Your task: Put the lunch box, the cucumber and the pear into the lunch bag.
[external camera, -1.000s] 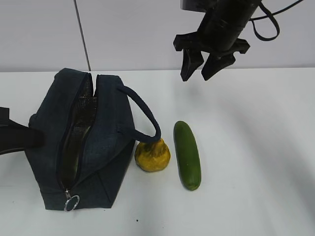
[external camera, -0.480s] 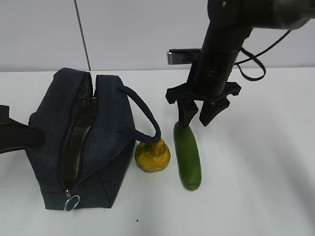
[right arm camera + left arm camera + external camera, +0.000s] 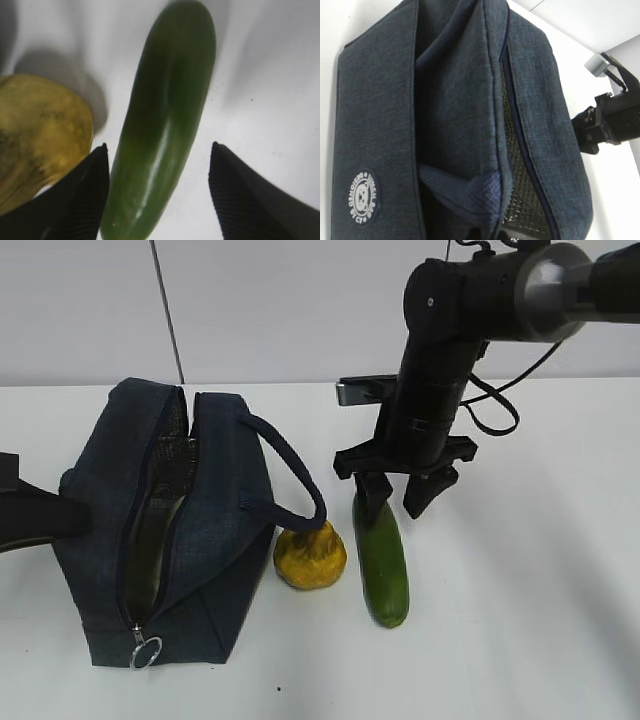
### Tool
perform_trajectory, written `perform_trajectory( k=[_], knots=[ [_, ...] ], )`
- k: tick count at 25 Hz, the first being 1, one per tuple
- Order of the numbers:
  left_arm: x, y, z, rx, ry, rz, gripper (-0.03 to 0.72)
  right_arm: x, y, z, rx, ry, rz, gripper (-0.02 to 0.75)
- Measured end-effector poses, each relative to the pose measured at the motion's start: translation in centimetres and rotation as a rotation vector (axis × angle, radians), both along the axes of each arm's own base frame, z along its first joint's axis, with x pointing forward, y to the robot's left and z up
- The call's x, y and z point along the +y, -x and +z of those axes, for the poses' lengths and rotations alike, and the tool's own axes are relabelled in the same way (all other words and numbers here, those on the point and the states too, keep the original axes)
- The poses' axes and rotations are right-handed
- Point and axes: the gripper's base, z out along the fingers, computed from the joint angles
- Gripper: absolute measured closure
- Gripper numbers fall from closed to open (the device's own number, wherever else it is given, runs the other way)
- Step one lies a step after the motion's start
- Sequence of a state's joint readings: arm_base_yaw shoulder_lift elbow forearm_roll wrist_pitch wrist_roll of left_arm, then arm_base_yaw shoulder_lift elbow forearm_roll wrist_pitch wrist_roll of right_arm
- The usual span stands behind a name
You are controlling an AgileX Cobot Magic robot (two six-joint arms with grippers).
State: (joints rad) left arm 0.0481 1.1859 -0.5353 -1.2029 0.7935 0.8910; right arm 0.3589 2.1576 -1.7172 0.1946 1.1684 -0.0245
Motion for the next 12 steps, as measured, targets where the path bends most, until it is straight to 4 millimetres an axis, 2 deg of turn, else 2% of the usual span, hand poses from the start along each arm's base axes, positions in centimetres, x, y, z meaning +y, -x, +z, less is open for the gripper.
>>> perform_trajectory(
  k=[5, 12],
  knots=[
    [0.0, 0.0, 0.0, 0.0, 0.001, 0.0, 0.704, 0.2, -0.6, -0.3, -0.04, -0.016, -0.043, 0.246],
    [0.0, 0.0, 0.0, 0.0, 0.001, 0.0, 0.704, 0.4, -1.1, -3.1, 0.022, 0.001, -0.077, 0.246]
  ],
)
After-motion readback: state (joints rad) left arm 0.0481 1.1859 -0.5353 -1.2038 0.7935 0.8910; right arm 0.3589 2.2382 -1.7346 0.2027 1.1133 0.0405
